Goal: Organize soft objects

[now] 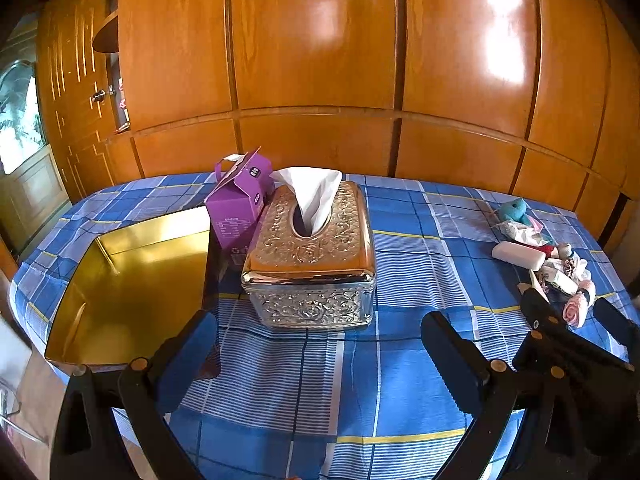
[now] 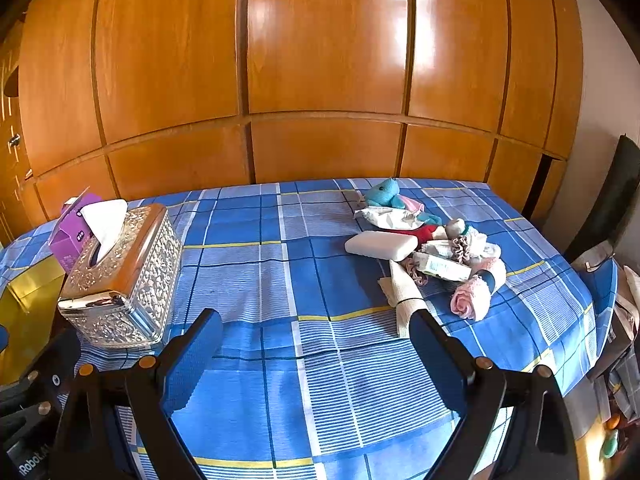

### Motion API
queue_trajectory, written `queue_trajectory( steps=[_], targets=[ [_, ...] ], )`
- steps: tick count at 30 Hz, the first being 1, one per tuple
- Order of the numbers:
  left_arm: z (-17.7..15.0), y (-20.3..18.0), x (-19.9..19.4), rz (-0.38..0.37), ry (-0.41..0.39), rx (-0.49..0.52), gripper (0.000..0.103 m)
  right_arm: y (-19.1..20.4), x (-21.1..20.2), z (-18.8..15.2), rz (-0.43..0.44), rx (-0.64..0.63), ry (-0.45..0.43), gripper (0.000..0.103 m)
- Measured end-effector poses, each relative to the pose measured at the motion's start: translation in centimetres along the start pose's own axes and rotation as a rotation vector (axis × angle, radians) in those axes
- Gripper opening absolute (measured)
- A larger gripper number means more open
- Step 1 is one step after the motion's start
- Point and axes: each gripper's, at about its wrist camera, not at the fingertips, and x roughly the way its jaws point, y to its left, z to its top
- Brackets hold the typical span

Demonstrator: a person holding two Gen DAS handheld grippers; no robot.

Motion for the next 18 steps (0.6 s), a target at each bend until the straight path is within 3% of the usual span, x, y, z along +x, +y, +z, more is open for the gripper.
queue_trajectory(
  steps=[18],
  targets=[
    [-0.14, 0.15, 0.11, 0.005, 0.006, -0.004, 0.103, -0.13, 0.12, -0.12, 0.001, 0.008, 0.003, 0.096]
  ],
)
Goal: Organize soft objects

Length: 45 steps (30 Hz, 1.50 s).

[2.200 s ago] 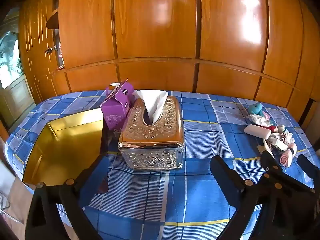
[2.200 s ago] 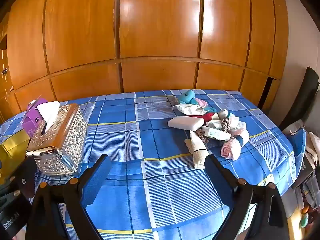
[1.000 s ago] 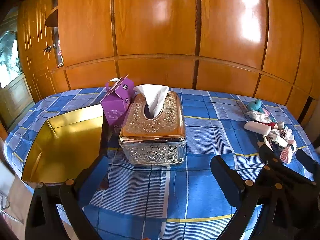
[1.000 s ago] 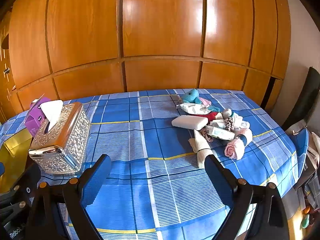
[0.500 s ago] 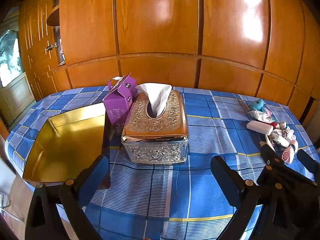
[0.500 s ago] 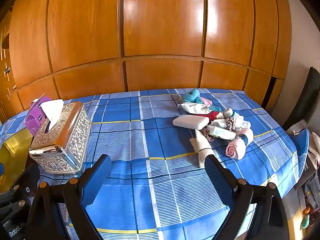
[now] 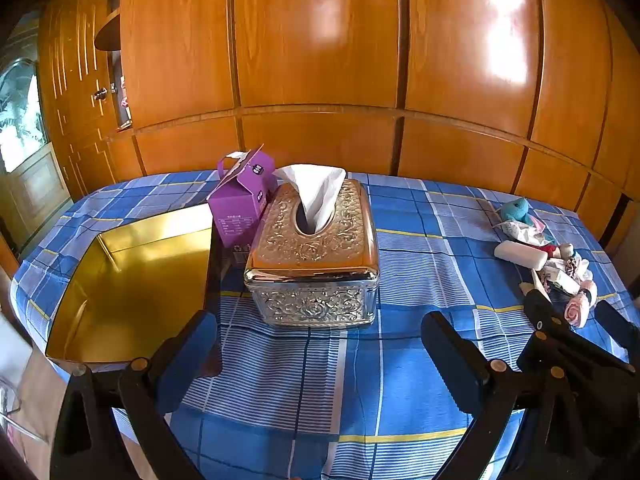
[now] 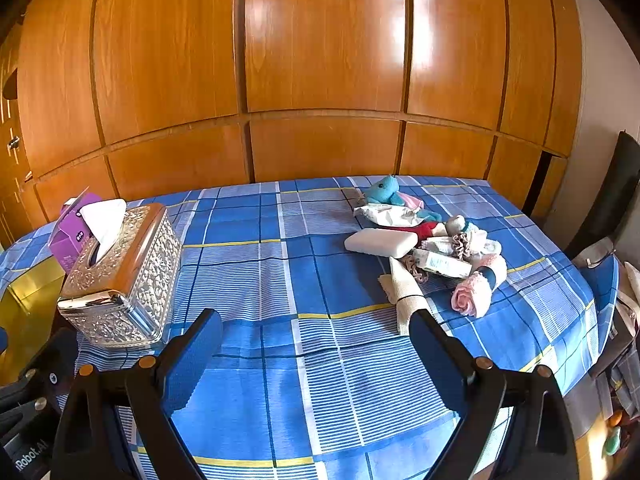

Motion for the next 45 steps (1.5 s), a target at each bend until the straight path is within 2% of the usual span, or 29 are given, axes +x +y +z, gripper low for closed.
queue_trajectory(
  steps=[45],
  targets=[
    [0.22, 0.00, 0.01, 0.005, 0.006, 0.006, 0.103, 0.15, 0.66, 0.15, 0.008, -0.003, 0.015, 0.096]
  ],
)
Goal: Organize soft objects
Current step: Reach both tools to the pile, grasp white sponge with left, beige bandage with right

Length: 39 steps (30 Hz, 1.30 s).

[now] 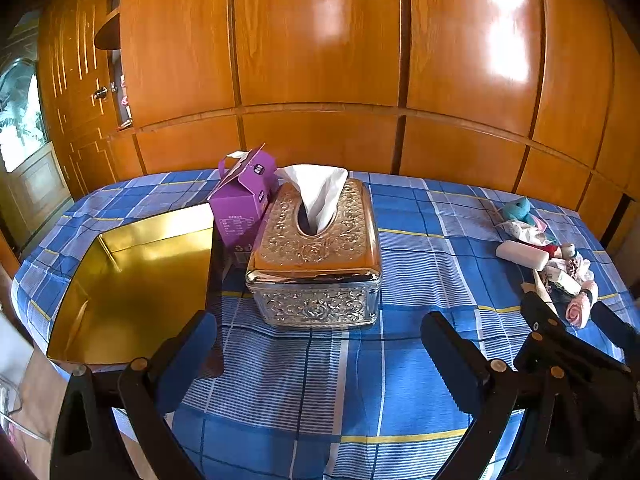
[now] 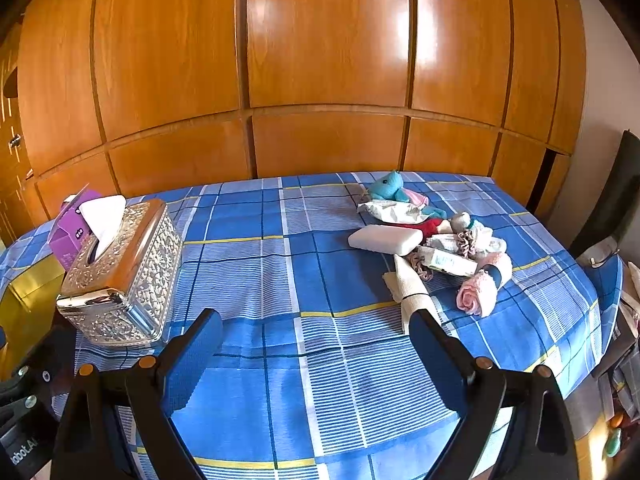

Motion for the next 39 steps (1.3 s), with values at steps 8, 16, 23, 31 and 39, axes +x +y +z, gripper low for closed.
queue_trajectory(
  steps=[8, 16, 23, 31, 39],
  targets=[
    [0.6, -1.2, 0.1, -0.064, 0.012, 0.028, 0.103, -1.0, 0.6, 0.4, 0.019, 0.006, 0.011, 0.096],
    [2.5, -5.8, 0.8, -0.366, 0.042, 0.159, 0.103, -7.8, 2.2, 0.8, -0.014, 0.096, 0.066, 0.096],
    [4.6, -13.4, 3.8, -0.615, 0.115, 0.267, 0.103, -16.2, 2.4, -0.1, -0.116, 0.208, 0.106, 0.096],
    [3.7, -23.4, 9.1, -0.619, 0.252, 0.432, 0.103, -22.1, 3.1, -1.8, -0.173, 0.312, 0.157, 0.096],
    [6.1, -26.2, 18.2, -0.610, 0.543, 0.176, 0.100, -23.4, 4.2, -2.7, -0.161, 0.311, 0.180, 0.096]
  ],
)
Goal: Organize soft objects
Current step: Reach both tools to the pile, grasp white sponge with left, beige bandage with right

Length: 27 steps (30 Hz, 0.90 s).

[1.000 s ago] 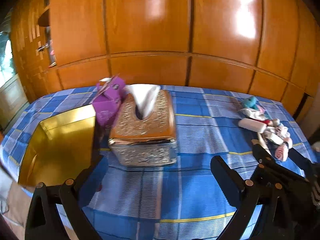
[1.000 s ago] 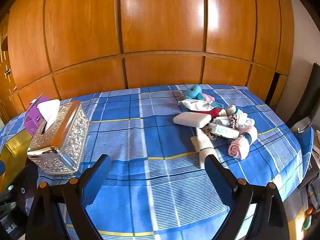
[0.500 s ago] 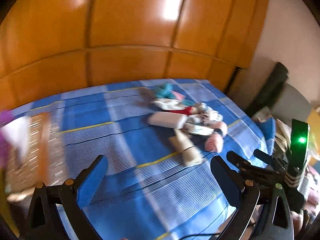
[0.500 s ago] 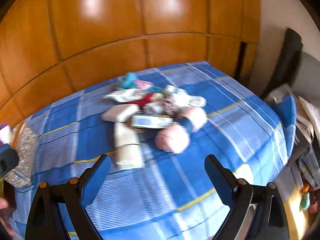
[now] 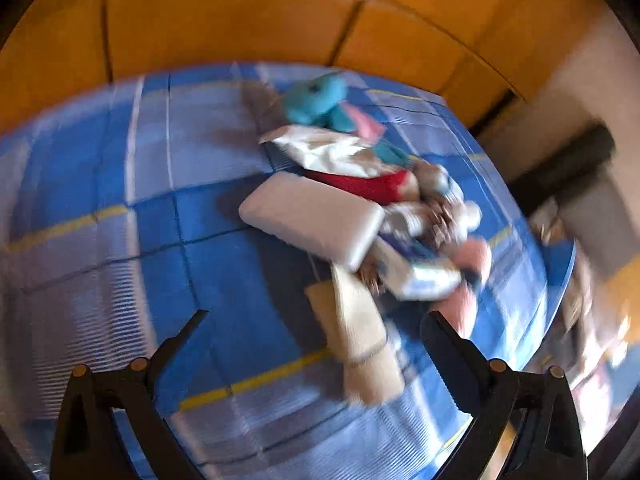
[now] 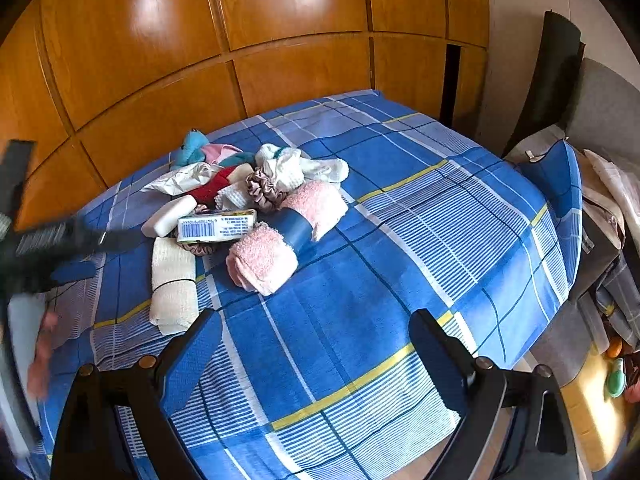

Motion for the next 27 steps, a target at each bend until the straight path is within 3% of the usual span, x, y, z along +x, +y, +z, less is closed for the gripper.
queue_trajectory(
  steps=[8, 12, 15, 16, 20, 27],
  targets=[
    [5.4, 1.3, 4.4, -0.077, 0.141, -0.271, 0.095, -0.5, 1.7, 0.0, 0.032, -0.001, 0.033, 0.096],
    [6.7, 1.2, 7.1, -0.031, 0.203, -0.322, 0.088, -0.9, 1.9, 0.2, 0.047, 0.006, 0.027, 0.096],
    [7.5, 0.7, 7.6, -0.010, 0.203, -0.321, 0.087, -1.3, 2.1, 0.4, 0.050, 0.019, 0.029, 0.096],
    [7.8, 0.5, 7.7, -0.014, 0.204, -0.319, 0.080, -1.5, 2.3, 0.4, 0.051, 0.023, 0.035, 0.096],
    [8.3, 0.4, 8.1, 0.002, 0.198, -0.301, 0.070, -1.7, 2.7, 0.8, 0.055, 0.025, 0.044, 0.096],
    [5.7, 2.6, 5.7, -0.071, 0.142, -0.226, 0.066, -1.3, 3.2, 1.1, 0.084, 0.019, 0.053, 0.087]
  ],
)
